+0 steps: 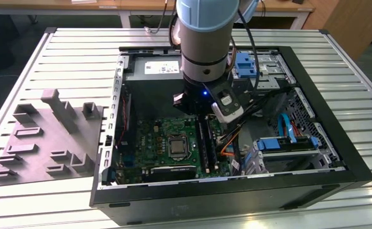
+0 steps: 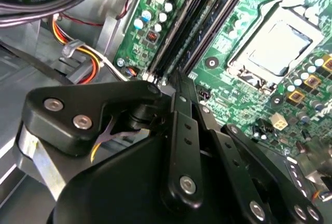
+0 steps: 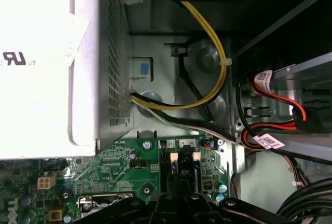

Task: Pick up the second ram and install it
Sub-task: 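Press down the second ram until it locks into place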

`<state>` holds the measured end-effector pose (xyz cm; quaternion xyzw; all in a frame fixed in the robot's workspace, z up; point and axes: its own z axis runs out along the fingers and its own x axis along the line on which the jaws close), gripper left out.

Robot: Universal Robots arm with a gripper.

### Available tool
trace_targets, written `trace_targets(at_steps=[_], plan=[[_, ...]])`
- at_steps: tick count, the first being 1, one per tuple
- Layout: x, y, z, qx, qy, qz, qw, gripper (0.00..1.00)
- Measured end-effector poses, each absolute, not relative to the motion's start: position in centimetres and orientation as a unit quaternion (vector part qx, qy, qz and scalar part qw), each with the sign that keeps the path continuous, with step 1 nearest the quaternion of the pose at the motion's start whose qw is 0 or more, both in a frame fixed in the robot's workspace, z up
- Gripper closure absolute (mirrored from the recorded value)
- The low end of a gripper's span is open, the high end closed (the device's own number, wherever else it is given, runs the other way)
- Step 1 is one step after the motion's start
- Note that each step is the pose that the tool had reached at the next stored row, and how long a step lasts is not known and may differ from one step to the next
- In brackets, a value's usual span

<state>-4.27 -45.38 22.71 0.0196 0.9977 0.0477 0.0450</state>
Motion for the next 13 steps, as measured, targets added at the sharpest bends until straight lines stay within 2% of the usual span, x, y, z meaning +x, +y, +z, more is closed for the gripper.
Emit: trace_targets(at_steps=[5,13], plan=[[-4.3,-46.0,22.7,0.02,0.998,0.047,0.045,0.9],[-4.3,-49.0,22.7,0.02,0.998,0.047,0.045,0.9]])
